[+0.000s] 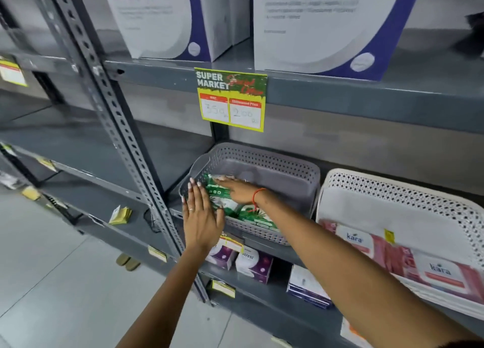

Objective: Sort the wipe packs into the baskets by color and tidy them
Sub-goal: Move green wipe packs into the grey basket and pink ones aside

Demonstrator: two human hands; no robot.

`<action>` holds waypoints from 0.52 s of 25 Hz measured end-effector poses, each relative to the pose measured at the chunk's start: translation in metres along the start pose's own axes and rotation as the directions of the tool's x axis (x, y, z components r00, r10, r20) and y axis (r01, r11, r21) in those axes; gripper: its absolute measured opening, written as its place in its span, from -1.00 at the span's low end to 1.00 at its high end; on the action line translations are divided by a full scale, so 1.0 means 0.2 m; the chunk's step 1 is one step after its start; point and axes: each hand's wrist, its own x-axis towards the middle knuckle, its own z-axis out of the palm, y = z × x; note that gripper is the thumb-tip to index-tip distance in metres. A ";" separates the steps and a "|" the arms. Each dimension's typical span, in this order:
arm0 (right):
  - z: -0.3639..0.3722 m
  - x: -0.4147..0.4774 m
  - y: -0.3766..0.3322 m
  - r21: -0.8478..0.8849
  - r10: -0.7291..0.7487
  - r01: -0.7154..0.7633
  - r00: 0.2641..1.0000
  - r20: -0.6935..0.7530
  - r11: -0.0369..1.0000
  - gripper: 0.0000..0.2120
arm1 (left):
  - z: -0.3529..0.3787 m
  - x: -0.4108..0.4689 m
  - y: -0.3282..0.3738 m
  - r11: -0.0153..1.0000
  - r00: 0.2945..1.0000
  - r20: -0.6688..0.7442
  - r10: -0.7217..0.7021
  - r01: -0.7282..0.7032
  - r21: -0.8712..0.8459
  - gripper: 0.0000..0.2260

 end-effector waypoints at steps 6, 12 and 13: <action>-0.04 -0.36 0.25 0.356 0.185 0.078 0.740 -0.647 0.931 -0.66 | 0.02 -0.07 0.46 0.960 0.962 0.028 0.273 -0.270 -0.075 -0.36; -0.11 -1.13 0.79 0.402 0.404 -0.055 0.219 -0.888 0.914 -0.69 | 0.13 -0.29 1.12 0.803 0.781 0.185 0.596 -0.577 -0.149 -0.25; -0.11 -1.24 0.90 0.394 0.404 -0.102 0.113 -0.908 0.913 -0.66 | 0.14 -0.34 1.18 0.782 0.757 0.195 0.623 -0.608 -0.138 -0.25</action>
